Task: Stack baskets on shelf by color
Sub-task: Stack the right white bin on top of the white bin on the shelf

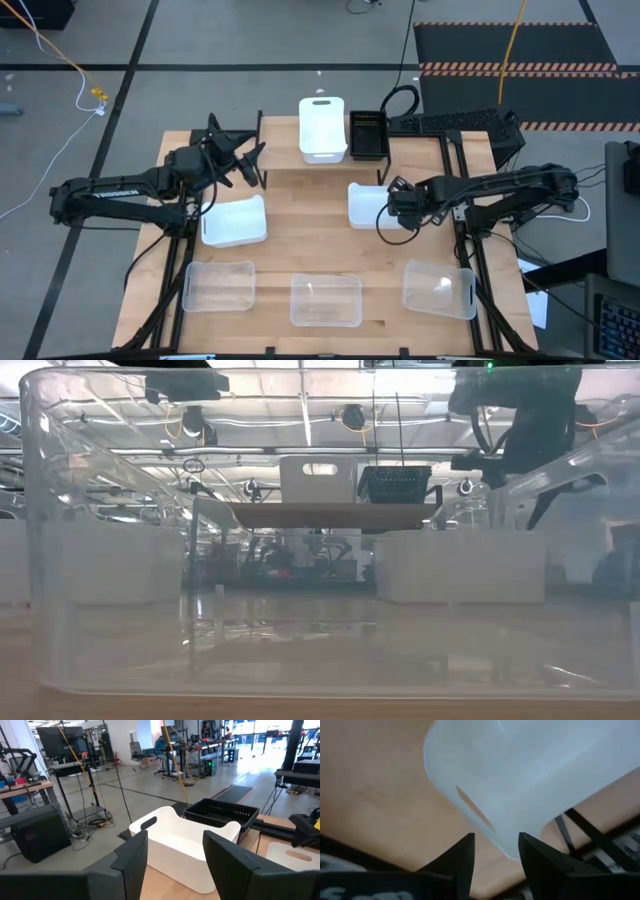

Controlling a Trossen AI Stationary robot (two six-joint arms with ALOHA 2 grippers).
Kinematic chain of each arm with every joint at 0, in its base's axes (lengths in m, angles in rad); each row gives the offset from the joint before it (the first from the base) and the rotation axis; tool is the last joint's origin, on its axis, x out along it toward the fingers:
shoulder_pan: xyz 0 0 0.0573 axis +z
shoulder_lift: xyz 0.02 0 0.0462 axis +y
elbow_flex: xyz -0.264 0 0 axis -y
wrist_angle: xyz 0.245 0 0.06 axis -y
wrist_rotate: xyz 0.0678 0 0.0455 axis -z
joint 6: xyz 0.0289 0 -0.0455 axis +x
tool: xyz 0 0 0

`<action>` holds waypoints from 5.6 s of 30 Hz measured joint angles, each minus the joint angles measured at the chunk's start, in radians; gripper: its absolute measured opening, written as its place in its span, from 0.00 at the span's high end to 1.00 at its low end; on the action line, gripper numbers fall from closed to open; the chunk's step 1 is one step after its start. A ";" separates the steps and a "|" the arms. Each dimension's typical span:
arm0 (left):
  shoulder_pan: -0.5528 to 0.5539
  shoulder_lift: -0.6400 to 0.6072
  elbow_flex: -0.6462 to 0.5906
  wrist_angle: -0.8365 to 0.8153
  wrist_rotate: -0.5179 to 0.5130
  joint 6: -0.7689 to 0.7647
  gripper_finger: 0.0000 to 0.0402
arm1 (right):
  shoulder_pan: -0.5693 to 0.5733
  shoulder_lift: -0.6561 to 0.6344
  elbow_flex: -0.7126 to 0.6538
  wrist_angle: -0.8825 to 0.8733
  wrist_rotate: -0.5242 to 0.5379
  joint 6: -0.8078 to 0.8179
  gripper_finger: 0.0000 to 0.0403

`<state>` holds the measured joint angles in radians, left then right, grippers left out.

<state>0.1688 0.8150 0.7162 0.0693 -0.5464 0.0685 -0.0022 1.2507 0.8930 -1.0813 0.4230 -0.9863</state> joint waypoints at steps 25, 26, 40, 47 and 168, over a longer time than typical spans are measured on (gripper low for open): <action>0.000 0.000 0.000 0.000 0.000 -0.011 0.52 | -0.023 -0.027 -0.132 0.224 -0.400 0.083 0.98; 0.000 0.000 0.000 0.000 0.000 -0.011 0.52 | -0.016 -0.032 -0.114 0.228 -0.441 0.095 0.99; 0.000 0.000 0.000 0.001 0.000 -0.015 0.52 | 0.070 -0.060 0.156 0.588 -0.858 0.649 1.00; -0.001 0.000 0.000 0.002 0.000 -0.003 0.52 | 0.075 -0.060 0.296 0.666 -0.741 0.808 1.00; -0.003 -0.115 0.000 -0.129 -0.005 0.061 0.52 | -0.350 0.468 1.024 0.141 -0.313 0.503 0.68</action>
<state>0.1654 0.6998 0.7158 -0.0592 -0.5514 0.1296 -0.3519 1.7187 1.9171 -0.9401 0.1098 -0.4837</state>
